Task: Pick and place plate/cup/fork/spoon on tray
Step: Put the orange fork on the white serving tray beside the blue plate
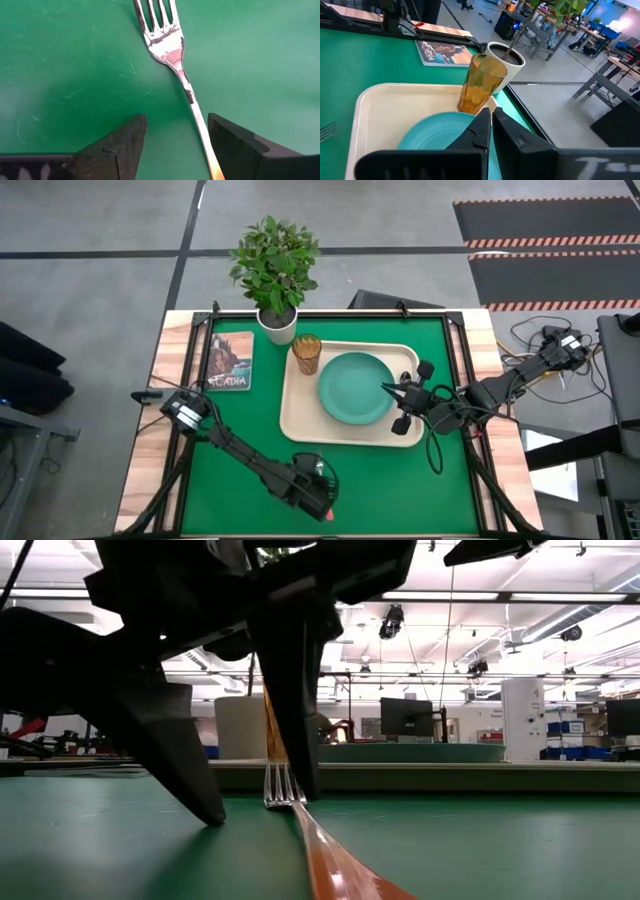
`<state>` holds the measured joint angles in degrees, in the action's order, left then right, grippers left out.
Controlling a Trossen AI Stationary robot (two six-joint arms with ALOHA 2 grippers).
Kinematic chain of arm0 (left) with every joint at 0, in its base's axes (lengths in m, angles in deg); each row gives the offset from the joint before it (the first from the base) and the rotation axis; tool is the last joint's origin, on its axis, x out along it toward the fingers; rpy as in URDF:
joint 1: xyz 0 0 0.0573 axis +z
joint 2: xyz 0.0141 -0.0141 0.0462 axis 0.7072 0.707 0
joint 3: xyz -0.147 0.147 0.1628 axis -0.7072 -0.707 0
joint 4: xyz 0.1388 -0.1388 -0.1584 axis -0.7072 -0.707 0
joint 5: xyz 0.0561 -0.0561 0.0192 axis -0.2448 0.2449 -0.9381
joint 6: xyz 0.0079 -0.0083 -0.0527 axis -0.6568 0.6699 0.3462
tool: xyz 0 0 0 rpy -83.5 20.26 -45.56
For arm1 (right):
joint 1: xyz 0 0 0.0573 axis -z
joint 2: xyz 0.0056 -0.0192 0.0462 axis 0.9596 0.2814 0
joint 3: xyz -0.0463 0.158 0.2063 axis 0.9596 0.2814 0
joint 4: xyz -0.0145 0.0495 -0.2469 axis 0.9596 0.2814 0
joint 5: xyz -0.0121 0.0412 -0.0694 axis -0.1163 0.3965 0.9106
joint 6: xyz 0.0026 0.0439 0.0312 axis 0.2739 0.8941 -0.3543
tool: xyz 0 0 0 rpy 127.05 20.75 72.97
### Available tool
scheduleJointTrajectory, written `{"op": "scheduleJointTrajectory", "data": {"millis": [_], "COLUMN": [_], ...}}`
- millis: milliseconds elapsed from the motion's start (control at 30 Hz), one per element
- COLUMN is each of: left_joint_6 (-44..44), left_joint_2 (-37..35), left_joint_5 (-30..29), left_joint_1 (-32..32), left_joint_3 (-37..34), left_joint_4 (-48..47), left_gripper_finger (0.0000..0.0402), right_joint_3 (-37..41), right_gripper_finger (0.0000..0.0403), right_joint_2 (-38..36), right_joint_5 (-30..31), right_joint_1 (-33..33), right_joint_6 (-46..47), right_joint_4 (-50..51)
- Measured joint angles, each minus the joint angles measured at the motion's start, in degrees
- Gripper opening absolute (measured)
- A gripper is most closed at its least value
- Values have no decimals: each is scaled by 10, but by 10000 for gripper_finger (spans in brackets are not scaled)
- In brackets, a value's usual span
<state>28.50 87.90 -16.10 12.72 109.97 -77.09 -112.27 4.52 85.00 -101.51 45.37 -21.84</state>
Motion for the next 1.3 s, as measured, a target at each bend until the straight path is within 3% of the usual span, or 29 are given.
{"op": "scheduleJointTrajectory", "data": {"millis": [400, 833, 1167, 1300], "left_joint_6": [-1, -31, -45, -60], "left_joint_2": [-8, -15, -15, -15], "left_joint_5": [16, -35, -45, -45], "left_joint_1": [6, 14, 15, 15], "left_joint_3": [-24, -8, 23, 25], "left_joint_4": [-23, -28, -6, 45], "left_gripper_finger": [197, 94, 86, 86], "right_joint_3": [0, 0, 0, 0], "right_gripper_finger": [8, 8, 9, 9], "right_joint_2": [0, 0, 0, 0], "right_joint_5": [0, 0, 0, 0], "right_joint_1": [0, 0, 0, 0], "right_joint_6": [0, -1, -2, -2], "right_joint_4": [0, 0, 0, 0]}}
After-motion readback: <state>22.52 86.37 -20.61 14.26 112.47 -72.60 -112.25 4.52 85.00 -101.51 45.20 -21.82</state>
